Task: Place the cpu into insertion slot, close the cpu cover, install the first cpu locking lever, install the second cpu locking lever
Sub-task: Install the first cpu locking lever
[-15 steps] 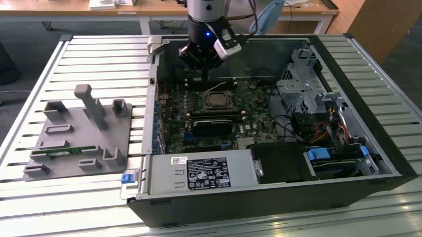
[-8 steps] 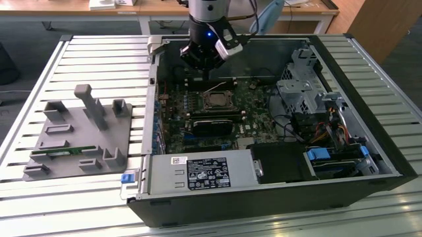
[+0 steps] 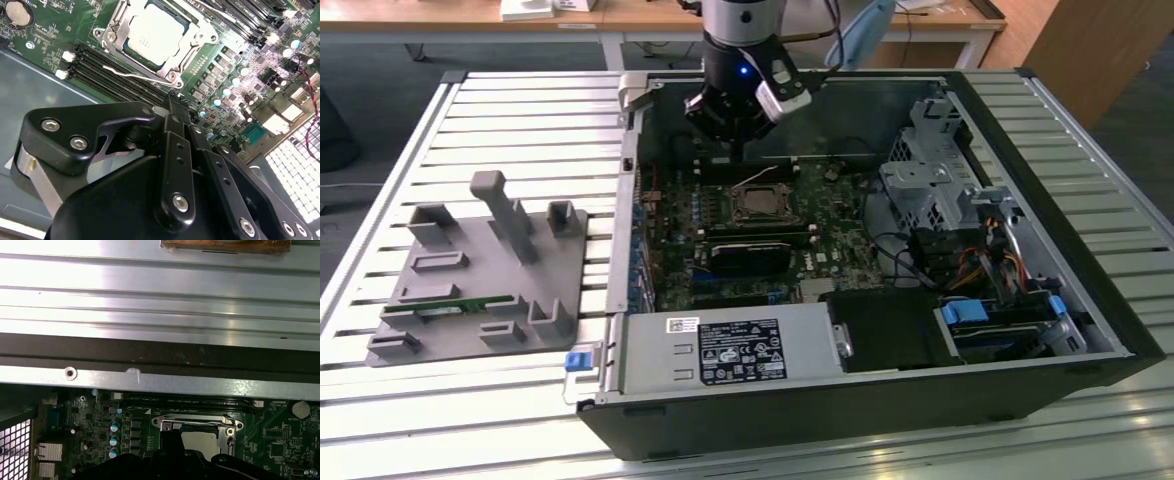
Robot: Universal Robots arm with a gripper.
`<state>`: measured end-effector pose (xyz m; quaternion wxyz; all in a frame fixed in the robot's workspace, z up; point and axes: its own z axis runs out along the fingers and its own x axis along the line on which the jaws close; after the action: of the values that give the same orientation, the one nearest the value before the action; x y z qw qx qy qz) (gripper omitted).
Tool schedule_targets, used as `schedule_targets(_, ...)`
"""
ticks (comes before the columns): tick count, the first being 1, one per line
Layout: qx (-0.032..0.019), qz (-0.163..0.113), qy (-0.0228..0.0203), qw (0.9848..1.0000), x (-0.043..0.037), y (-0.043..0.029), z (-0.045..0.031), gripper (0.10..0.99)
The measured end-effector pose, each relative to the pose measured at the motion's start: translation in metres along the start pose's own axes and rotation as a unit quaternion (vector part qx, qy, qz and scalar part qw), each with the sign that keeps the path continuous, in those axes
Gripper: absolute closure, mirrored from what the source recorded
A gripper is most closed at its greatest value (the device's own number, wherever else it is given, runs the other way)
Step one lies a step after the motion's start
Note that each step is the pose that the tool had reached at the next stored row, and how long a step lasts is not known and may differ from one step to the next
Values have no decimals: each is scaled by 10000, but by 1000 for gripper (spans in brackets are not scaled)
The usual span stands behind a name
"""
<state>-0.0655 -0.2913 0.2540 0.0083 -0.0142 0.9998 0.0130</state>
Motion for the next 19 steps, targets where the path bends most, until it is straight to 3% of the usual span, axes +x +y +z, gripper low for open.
schedule_targets(1,-14,-1,0,10000,-1,0,3,980)
schedule_targets(5,-188,4,-5,9998,0,-1,33,980)
schedule_targets(10,-303,26,-9,9995,-20,-11,96,980)
schedule_targets(14,-329,30,6,9995,-107,-15,138,980)
schedule_targets(19,-342,31,17,9994,-126,-16,175,980)
